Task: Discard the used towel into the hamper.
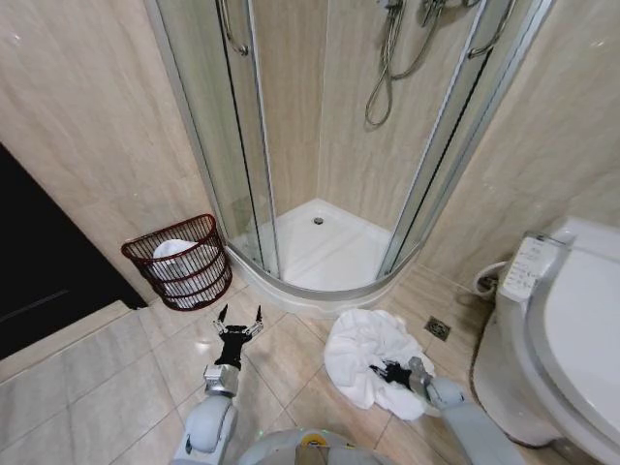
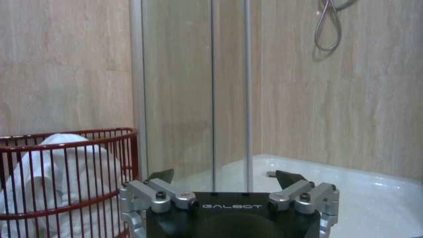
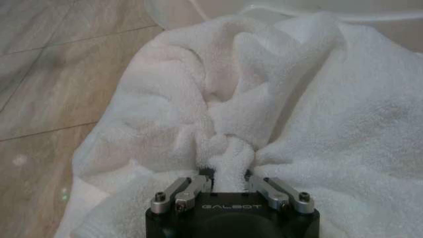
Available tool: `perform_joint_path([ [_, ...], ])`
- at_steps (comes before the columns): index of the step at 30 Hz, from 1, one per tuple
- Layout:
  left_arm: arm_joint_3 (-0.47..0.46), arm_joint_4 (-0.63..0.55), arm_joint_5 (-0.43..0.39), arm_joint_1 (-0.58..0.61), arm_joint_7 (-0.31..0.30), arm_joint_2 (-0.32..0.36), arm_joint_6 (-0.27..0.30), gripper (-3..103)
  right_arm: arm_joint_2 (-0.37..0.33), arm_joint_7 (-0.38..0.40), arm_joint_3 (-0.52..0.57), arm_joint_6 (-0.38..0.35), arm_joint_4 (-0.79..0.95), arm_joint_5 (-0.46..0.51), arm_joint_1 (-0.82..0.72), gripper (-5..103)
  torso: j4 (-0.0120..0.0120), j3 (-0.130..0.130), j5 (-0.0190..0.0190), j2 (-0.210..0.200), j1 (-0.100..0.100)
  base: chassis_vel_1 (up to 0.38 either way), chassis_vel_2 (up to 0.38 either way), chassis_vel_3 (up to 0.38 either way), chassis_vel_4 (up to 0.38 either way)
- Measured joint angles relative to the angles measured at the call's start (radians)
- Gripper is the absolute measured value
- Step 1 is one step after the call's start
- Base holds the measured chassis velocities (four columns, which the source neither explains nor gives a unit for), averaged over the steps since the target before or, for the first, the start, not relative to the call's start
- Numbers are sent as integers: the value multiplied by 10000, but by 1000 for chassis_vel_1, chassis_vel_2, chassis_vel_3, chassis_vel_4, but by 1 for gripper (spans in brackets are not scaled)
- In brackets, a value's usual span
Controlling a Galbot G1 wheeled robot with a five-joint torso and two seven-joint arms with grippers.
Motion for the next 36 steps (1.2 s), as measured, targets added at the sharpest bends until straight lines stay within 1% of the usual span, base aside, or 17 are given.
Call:
perform_joint_path([
  [1,2,12,-14,-3,2,-1,0,100,29,200,-4,38,0,2,-15,18,0,0,2,0,0,0,0,0,0],
  [3,2,43,-32,-15,5,-3,0,100,54,506,-18,44,41,81,-48,13,0,1,2,0,0,0,0,0,0],
  [8,12,26,-50,-22,10,-53,0,100,83,706,29,34,73,178,-62,13,1,1,2,0,0,0,0,0,0],
  [11,31,-72,-50,12,16,-162,2,100,149,1165,116,85,146,377,-135,13,1,1,2,0,0,0,0,0,0],
  [12,31,-72,-50,12,16,-162,2,100,149,1165,116,85,146,377,-135,13,1,1,2,0,0,0,0,0,0],
  [15,34,-171,-49,96,17,-200,3,100,263,2216,281,136,684,904,-431,13,0,2,2,0,0,0,0,0,0],
  [16,34,-171,-49,96,17,-200,3,100,263,2216,281,136,684,904,-431,13,0,2,2,0,0,0,0,0,0],
  [18,35,-208,-40,152,13,-190,-27,100,384,3526,477,366,1650,1407,-907,13,2,1,2,0,0,0,0,0,0],
  [19,35,-208,-40,152,13,-190,-27,100,384,3526,477,366,1650,1407,-907,13,2,1,2,0,0,0,0,0,0],
  [20,35,-207,-10,162,3,-178,-88,100,446,4179,629,484,2377,1639,-1295,13,2,2,0,0,0,0,0,0,0],
  [22,41,-195,16,176,-9,-143,-140,100,542,4941,922,550,3495,1828,-1942,13,0,1,0,0,0,0,0,0,0],
  [23,41,-195,16,176,-9,-143,-140,100,542,4941,922,550,3495,1828,-1942,13,0,1,0,0,0,0,0,0,0],
  [27,104,-181,29,215,-17,-99,-195,100,981,5932,1738,744,5586,1677,-2977,13,-1,1,-1,0,0,0,0,0,0],
  [28,104,-181,29,215,-17,-99,-195,100,981,5932,1738,744,5586,1677,-2977,13,-1,1,-1,0,0,0,0,0,0],
  [30,117,-209,29,230,-17,-82,-203,100,1129,6371,1989,781,6542,1592,-3332,13,0,1,0,0,0,0,0,0,0],
  [35,102,-350,-49,299,-19,18,-204,100,1231,6645,2542,830,8169,1259,-3837,13,0,1,1,0,0,0,0,0,0],
  [36,102,-350,-49,299,-19,18,-204,100,1231,6645,2542,830,8169,1259,-3837,13,0,1,1,0,0,0,0,0,0],
])
